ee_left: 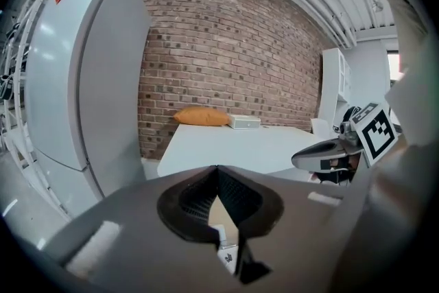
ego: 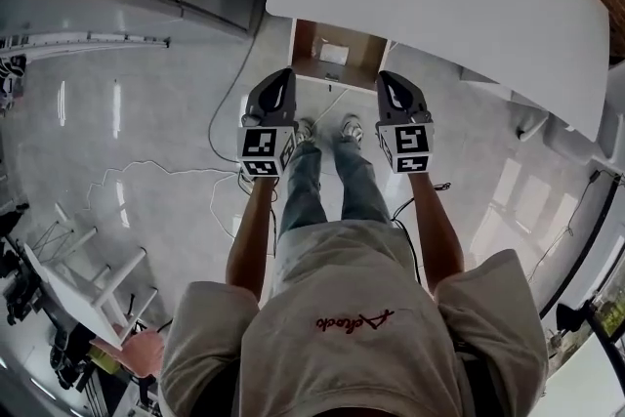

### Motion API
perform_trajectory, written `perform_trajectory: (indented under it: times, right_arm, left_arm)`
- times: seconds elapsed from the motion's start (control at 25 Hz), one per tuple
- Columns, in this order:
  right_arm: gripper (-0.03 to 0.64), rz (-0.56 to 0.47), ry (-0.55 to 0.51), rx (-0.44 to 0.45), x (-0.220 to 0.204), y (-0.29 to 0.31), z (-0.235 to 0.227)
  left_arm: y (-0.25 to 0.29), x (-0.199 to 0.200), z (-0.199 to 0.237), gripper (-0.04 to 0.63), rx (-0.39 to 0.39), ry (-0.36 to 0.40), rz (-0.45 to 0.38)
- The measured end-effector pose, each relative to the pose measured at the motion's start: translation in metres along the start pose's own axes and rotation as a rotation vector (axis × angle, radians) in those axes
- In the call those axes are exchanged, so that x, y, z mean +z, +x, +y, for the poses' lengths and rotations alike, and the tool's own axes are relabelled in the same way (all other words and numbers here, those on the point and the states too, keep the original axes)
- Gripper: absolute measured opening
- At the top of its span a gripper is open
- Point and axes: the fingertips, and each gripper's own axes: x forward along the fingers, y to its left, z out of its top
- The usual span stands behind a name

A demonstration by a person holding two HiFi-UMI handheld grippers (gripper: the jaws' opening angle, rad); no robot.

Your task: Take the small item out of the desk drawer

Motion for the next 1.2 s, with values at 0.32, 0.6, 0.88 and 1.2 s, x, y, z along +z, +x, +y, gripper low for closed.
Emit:
perform_trajectory:
  times: [0.32,0.6,0.88,1.2]
  right_arm:
    - [0.011,0.035,0.04,-0.048,-0.046,0.032,0.018]
    - [0.011,0.073,0.042,-0.049,-0.079,0.065,0.039]
    - [0.011,0.112,0.01,-0.026,-0.107,0.096,0.049]
    - [0.011,0.134,-0.103,0.025,-0.118,0.133,0.048]
  left_arm:
    - [0.011,-0.047,0.024,0.009,-0.037,-0.01,0.006]
    - [0.017,-0.089,0.048,0.008,-0.051,-0.031,0.013]
    - [0.023,-0.133,0.059,0.008,-0.058,-0.077,0.031]
    - [0.042,-0.155,0.063,0.008,-0.07,-0.087,0.05]
